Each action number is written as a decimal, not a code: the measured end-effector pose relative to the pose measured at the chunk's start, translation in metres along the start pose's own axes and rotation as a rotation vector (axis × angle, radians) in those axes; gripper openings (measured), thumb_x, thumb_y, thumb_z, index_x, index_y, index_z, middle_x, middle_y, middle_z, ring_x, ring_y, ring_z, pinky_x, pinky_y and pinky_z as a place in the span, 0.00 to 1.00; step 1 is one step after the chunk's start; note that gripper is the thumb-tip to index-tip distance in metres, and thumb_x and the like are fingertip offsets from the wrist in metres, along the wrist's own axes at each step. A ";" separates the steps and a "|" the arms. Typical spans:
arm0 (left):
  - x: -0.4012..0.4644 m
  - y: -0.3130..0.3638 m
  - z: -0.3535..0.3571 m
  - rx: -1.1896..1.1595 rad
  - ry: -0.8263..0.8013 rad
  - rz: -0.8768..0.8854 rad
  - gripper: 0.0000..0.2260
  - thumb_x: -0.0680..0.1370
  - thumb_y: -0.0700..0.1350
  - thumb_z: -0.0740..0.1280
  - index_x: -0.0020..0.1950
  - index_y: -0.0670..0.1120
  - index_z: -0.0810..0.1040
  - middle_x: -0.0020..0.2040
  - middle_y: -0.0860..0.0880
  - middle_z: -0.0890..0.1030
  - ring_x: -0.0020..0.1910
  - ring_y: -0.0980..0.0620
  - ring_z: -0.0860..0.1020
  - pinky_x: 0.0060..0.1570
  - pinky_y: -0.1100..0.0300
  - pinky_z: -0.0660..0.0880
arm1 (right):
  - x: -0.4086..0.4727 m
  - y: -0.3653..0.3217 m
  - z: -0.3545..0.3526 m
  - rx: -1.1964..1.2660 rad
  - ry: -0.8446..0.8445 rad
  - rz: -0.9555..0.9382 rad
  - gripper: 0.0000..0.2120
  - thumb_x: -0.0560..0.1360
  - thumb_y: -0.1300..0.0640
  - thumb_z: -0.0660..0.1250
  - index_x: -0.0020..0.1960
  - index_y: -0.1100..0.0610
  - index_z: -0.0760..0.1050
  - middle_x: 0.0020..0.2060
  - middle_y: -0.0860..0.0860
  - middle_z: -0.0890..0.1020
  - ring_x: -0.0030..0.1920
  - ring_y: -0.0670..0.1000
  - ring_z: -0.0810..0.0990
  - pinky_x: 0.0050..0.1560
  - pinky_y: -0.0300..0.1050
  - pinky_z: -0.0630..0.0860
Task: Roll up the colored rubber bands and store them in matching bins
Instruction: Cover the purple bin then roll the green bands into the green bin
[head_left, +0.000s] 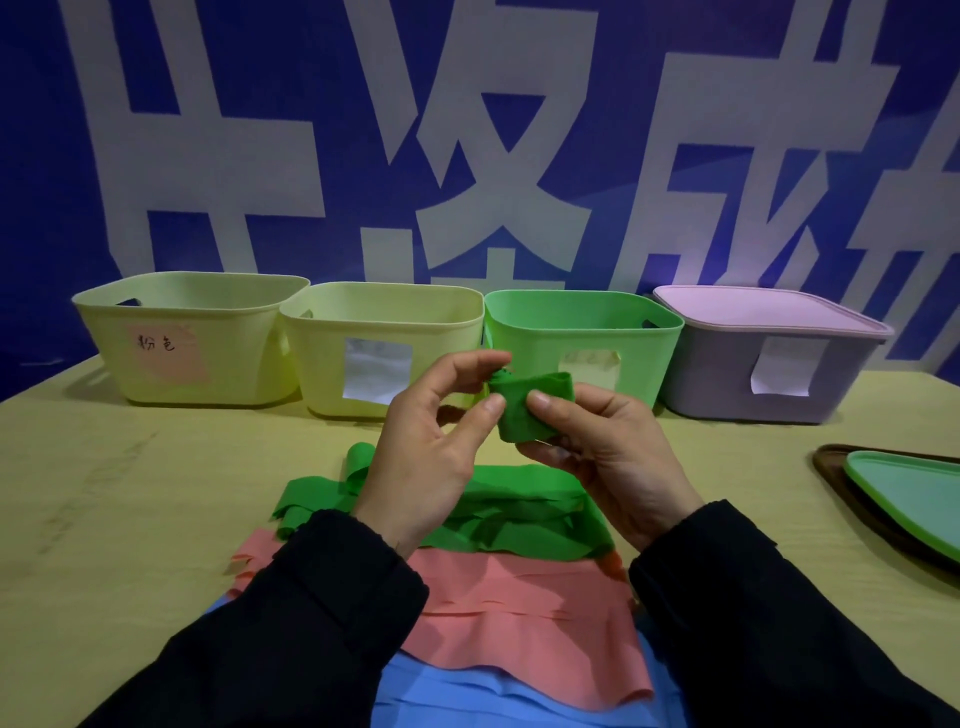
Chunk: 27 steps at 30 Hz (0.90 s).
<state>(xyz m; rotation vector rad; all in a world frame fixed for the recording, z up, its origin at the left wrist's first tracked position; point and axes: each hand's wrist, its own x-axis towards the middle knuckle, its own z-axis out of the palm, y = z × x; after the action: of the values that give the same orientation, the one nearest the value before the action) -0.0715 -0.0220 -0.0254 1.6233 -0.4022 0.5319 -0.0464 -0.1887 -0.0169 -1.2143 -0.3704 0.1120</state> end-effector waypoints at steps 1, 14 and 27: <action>0.000 -0.001 0.000 0.016 0.006 0.000 0.15 0.81 0.36 0.67 0.60 0.56 0.81 0.56 0.54 0.83 0.58 0.55 0.79 0.58 0.57 0.76 | 0.000 0.001 0.000 -0.017 0.002 -0.005 0.14 0.69 0.61 0.74 0.52 0.67 0.82 0.49 0.63 0.85 0.47 0.56 0.86 0.45 0.44 0.83; 0.000 -0.001 -0.001 -0.160 -0.023 -0.051 0.11 0.79 0.36 0.71 0.58 0.48 0.79 0.53 0.44 0.83 0.50 0.49 0.81 0.46 0.60 0.78 | -0.001 -0.005 -0.001 0.029 -0.028 0.102 0.08 0.68 0.59 0.74 0.45 0.60 0.83 0.45 0.60 0.86 0.40 0.51 0.85 0.37 0.42 0.83; -0.001 -0.001 0.000 -0.158 -0.021 -0.062 0.08 0.76 0.36 0.74 0.50 0.46 0.79 0.49 0.45 0.85 0.50 0.49 0.84 0.55 0.54 0.80 | 0.002 0.000 -0.001 -0.072 0.003 -0.066 0.08 0.63 0.61 0.77 0.39 0.57 0.79 0.36 0.53 0.82 0.40 0.51 0.83 0.42 0.44 0.82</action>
<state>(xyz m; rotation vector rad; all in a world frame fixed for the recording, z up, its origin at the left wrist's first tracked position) -0.0716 -0.0221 -0.0267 1.4850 -0.3977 0.4258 -0.0443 -0.1890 -0.0167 -1.2722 -0.4146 0.0406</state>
